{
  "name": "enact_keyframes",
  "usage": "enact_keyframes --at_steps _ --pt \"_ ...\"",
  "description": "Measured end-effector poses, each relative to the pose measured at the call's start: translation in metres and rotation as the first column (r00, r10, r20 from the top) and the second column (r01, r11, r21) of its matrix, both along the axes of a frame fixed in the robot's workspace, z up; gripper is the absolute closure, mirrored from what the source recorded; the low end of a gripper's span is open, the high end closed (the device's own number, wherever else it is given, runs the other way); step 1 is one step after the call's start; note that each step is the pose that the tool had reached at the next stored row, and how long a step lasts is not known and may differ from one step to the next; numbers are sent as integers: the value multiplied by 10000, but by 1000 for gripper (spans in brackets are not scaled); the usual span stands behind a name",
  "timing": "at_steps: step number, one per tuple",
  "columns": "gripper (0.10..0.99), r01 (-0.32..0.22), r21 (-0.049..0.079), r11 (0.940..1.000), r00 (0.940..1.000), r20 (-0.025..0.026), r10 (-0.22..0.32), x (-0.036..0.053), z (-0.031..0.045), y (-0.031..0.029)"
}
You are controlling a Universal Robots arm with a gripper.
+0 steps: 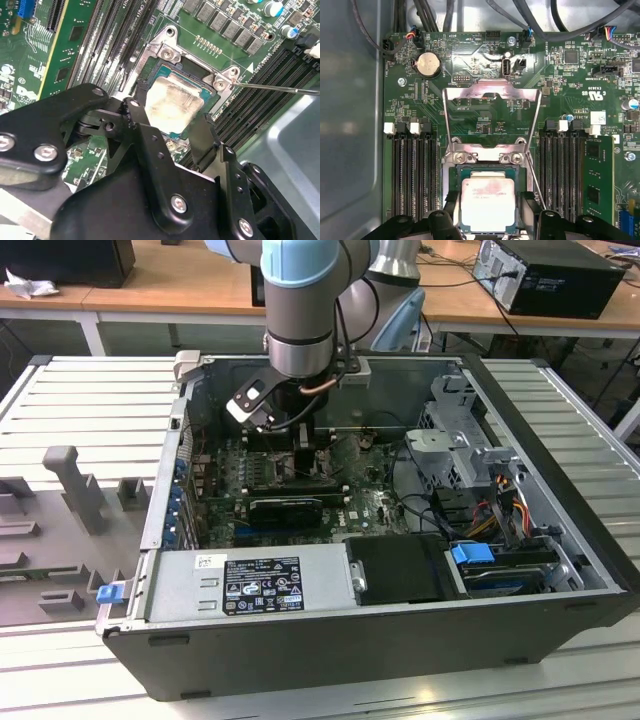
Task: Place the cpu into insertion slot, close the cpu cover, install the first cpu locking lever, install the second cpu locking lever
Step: 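Place the cpu into insertion slot, then close the cpu cover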
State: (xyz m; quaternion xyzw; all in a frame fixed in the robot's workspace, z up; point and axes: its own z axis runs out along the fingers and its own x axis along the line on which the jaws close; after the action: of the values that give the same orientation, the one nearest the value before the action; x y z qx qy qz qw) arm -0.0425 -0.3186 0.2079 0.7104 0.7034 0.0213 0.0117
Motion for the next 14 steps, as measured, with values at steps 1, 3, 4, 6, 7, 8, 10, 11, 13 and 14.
enact_keyframes --at_steps 1,3,4,6,7,8,10,11,13,14 --pt "565 0 0 10000 10000 0 0 0 11 0" --pt "749 0 0 10000 10000 0 0 0 25 0" --pt "749 0 0 10000 10000 0 0 0 29 0" --pt "980 0 0 10000 10000 0 0 0 45 0" --pt "980 0 2 10000 10000 1 0 0 48 0" --pt "980 0 0 10000 10000 0 0 0 52 0" --pt "980 0 0 10000 10000 0 0 0 60 0" --pt "980 0 -1 10000 10000 -1 0 0 64 0" --pt "980 0 -1 10000 10000 -1 0 0 75 0" --pt "980 0 0 10000 10000 0 0 0 77 0"
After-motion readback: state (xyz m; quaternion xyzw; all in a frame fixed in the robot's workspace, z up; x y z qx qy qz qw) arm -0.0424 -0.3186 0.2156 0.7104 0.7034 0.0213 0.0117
